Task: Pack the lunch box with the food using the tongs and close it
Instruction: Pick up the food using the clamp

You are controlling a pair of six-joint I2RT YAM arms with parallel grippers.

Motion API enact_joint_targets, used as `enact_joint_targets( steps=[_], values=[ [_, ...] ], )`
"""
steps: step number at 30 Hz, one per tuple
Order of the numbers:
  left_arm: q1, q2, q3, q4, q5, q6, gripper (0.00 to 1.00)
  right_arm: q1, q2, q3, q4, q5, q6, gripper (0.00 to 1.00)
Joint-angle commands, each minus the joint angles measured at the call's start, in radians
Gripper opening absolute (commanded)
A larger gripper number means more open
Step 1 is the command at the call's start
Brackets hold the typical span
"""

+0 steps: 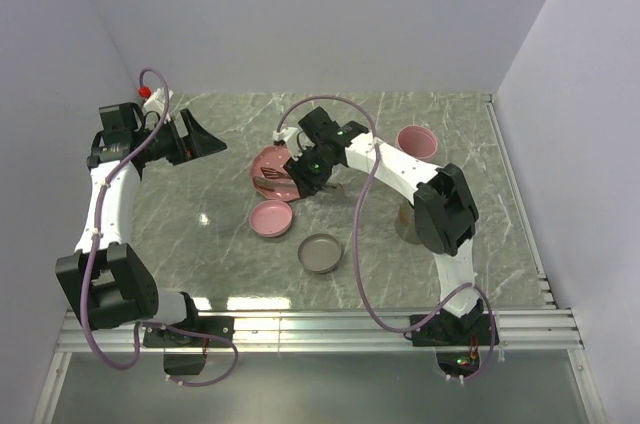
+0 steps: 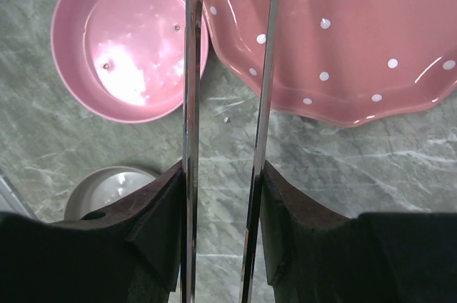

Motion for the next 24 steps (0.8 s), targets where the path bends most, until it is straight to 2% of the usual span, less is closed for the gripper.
enact_joint_targets(
  steps=[1, 14, 24],
  values=[
    [0.008, 0.003, -0.003, 0.015, 0.036, 0.011, 0.99, 0.009, 0.024, 0.062, 0.011, 0.000, -0.015, 0.48],
    [0.013, 0.017, 0.001, 0.007, 0.034, 0.015, 0.99, 0.010, 0.084, 0.099, -0.010, 0.083, -0.004, 0.47],
    [0.016, 0.030, 0.020, -0.013, 0.033, 0.023, 0.99, 0.009, 0.061, 0.093, -0.039, 0.060, 0.002, 0.34]
  ],
)
